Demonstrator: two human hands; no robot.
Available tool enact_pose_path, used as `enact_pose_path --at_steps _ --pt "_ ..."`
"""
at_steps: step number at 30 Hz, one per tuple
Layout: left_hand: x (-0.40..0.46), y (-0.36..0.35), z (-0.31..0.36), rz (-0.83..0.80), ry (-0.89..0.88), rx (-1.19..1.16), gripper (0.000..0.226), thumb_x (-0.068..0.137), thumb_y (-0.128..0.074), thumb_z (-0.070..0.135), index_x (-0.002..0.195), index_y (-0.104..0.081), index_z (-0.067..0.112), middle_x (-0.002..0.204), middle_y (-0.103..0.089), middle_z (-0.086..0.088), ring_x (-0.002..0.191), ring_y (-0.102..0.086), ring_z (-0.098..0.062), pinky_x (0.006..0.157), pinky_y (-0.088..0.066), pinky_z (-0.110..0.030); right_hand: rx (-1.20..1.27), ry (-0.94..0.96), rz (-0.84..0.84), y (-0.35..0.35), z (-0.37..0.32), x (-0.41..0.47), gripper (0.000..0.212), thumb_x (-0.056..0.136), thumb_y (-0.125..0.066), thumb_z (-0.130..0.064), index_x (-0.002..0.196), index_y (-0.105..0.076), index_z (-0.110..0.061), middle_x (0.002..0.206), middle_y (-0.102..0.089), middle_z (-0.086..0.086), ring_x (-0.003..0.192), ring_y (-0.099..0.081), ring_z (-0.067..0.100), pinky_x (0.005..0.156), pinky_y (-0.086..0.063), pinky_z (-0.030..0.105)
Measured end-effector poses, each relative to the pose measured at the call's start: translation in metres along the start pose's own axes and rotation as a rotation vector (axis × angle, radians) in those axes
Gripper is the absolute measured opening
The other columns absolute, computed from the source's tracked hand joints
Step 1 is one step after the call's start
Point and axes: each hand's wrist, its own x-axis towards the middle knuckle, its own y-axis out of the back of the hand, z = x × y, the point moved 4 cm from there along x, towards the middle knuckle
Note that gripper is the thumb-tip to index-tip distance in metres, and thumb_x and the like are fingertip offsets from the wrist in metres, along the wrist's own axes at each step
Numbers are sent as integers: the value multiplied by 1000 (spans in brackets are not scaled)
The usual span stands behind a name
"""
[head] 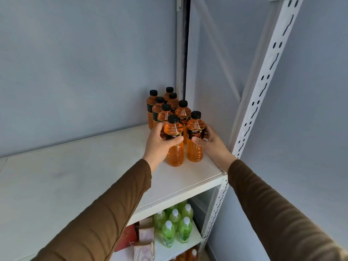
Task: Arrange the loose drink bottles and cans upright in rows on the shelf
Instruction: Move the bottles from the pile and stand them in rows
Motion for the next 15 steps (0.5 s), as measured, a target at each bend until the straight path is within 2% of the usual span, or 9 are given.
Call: enact_pose_path --at_steps 6,10,15 --pt "7 -6 -2 51 -11 44 54 71 -85 46 119 -58 41 121 -64 13 117 -59 -11 101 -51 -44 42 39 -80 -2 2 15 50 91 -69 -30 134 -45 -40 126 -59 -19 117 -55 0 93 -45 27" --pt "7 -6 -3 78 -6 92 56 73 -83 47 122 -55 43 124 -60 15 118 -56 -9 99 -50 -35 43 55 -103 -2 3 20 56 91 -68 -35 139 -40 -37 133 -56 -15 123 -52 7 101 -44 35" --pt "7 -4 -1 84 -9 109 46 76 -83 42 109 -52 53 122 -58 17 113 -53 -1 92 -46 -27 30 60 -126 -3 0 23 55 91 -67 -38 139 -38 -41 129 -54 -24 118 -50 -4 96 -42 28"
